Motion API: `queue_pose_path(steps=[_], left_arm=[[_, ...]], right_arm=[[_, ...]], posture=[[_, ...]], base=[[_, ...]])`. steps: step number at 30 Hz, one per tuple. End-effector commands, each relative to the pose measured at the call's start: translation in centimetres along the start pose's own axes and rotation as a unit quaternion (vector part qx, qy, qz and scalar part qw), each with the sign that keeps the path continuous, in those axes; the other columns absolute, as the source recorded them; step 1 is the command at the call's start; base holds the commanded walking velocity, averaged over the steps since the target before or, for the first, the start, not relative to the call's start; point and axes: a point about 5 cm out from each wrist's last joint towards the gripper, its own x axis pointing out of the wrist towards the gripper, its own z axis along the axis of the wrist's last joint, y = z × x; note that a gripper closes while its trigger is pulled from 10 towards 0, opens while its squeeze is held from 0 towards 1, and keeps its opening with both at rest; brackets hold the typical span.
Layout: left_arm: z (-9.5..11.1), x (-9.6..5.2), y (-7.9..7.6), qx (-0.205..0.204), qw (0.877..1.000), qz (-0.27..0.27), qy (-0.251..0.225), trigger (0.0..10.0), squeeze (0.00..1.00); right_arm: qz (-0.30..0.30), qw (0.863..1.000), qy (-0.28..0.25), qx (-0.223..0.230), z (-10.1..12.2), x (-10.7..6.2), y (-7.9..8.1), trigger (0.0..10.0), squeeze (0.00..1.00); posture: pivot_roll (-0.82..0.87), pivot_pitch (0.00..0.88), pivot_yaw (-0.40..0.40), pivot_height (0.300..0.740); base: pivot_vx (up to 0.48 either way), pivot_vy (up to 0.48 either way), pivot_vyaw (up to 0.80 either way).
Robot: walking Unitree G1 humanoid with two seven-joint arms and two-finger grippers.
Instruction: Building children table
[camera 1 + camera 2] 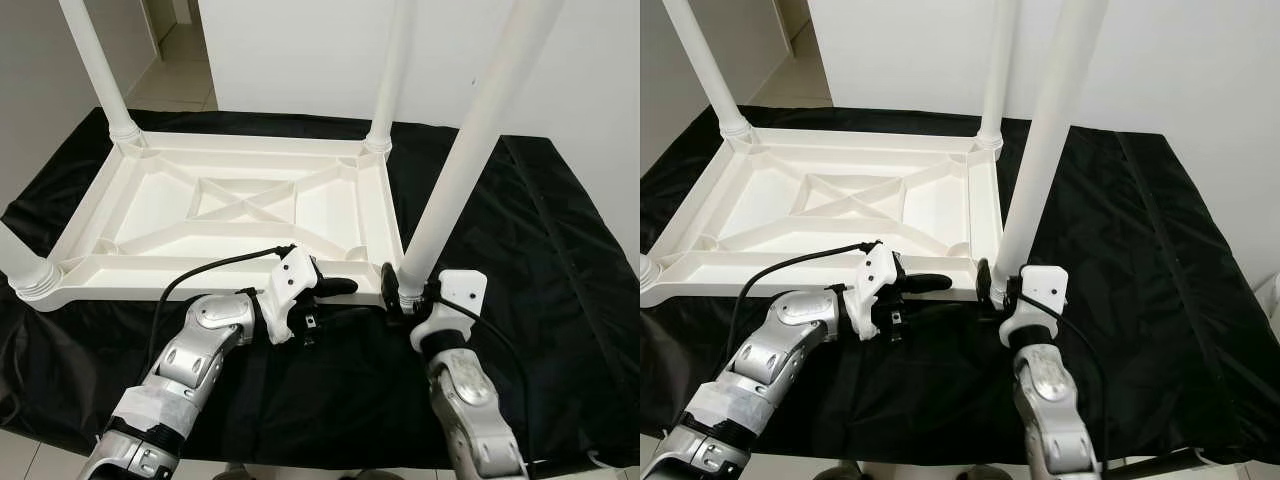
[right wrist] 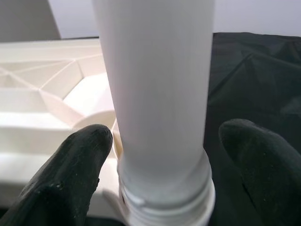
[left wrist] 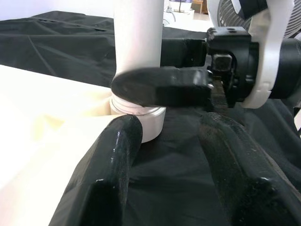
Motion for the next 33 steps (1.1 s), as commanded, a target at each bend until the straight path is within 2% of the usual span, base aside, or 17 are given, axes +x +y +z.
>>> queue_pose_path(steps=[1, 5, 9, 14, 15, 19, 20, 21, 22, 24, 25, 30, 33], left_arm=[[0.2, 0.2, 0.1, 0.002, 1.000, -0.005, -0.002, 10.0, 0.00], [0.2, 0.2, 0.0, 0.002, 1.000, -0.006, -0.003, 10.0, 0.00], [0.3, 0.3, 0.0, 0.000, 1.000, -0.014, -0.004, 10.0, 0.00], [0.3, 0.4, 0.0, 0.005, 1.000, -0.016, -0.001, 10.0, 0.00], [0.3, 0.4, 0.1, 0.009, 1.000, -0.015, 0.002, 10.0, 0.00], [0.3, 0.5, 0.1, 0.010, 1.000, -0.015, 0.001, 10.0, 0.00], [0.3, 0.5, 0.0, 0.009, 1.000, -0.016, 0.000, 10.0, 0.00], [0.3, 0.6, 0.0, 0.009, 1.000, -0.016, 0.000, 10.0, 0.00], [0.3, 0.6, -0.1, 0.009, 1.000, -0.016, -0.001, 10.0, 0.00], [0.3, 0.6, -0.1, 0.009, 1.000, -0.016, -0.001, 10.0, 0.00], [0.4, 0.6, -0.1, 0.009, 1.000, -0.016, -0.002, 10.0, 0.00], [0.3, 0.6, -0.3, 0.007, 1.000, -0.017, -0.003, 10.0, 0.00], [0.2, 0.6, -0.5, 0.004, 1.000, -0.021, -0.003, 10.0, 0.00]], right_arm=[[0.047, 0.999, -0.005, 0.001, 0.3, -0.5, -0.7, 10.0, 0.00], [0.086, 0.996, -0.001, 0.002, 0.3, -0.4, -1.7, 10.0, 0.00], [0.109, 0.994, -0.003, -0.023, 0.5, 1.3, -3.1, 10.0, 0.00], [0.134, 0.990, 0.001, -0.036, 0.5, 2.5, -3.3, 10.0, 0.00], [0.158, 0.986, 0.007, -0.045, 0.3, 3.4, -3.1, 10.0, 0.00], [0.184, 0.981, 0.017, -0.050, 0.0, 4.0, -2.8, 10.0, 0.00], [0.197, 0.979, 0.022, -0.052, -0.1, 4.2, -2.6, 8.6, 0.00], [0.209, 0.976, 0.024, -0.051, -0.2, 4.3, -2.5, 2.9, 0.00], [0.217, 0.975, 0.026, -0.048, -0.3, 4.5, -2.4, 0.6, 0.00], [0.217, 0.975, 0.026, -0.048, -0.3, 4.5, -2.4, 0.6, 0.00], [0.224, 0.973, 0.028, -0.049, -0.4, 4.6, -2.2, 0.0, 0.00], [0.246, 0.967, 0.035, -0.046, -0.8, 4.5, -1.6, 0.0, 0.00], [0.256, 0.965, 0.040, -0.044, -1.3, 3.9, -1.1, 0.0, 0.00]], posture=[[-0.03, 0.003, -0.021, 0.740], [-0.03, 0.000, -0.020, 0.740], [-0.03, 0.000, -0.016, 0.740], [-0.02, 0.000, -0.019, 0.740], [-0.02, 0.000, -0.018, 0.740], [-0.02, 0.000, -0.017, 0.740], [-0.02, 0.000, -0.019, 0.740], [-0.02, 0.000, -0.023, 0.740], [-0.02, 0.000, -0.023, 0.740], [-0.02, 0.000, -0.023, 0.740], [-0.01, 0.000, -0.024, 0.740], [-0.02, 0.000, -0.025, 0.740], [-0.02, 0.000, -0.025, 0.740]], base=[[0.000, 0.000, 0.00], [0.000, 0.000, 0.00], [0.000, 0.000, 0.00], [0.000, 0.000, 0.00], [0.000, 0.000, 0.00], [0.000, 0.000, 0.00], [0.000, 0.000, 0.00], [0.000, 0.000, 0.00], [0.000, 0.000, 0.00], [0.000, 0.000, 0.00], [0.000, 0.000, 0.00], [0.000, 0.000, 0.00], [0.000, 0.000, 0.00]])
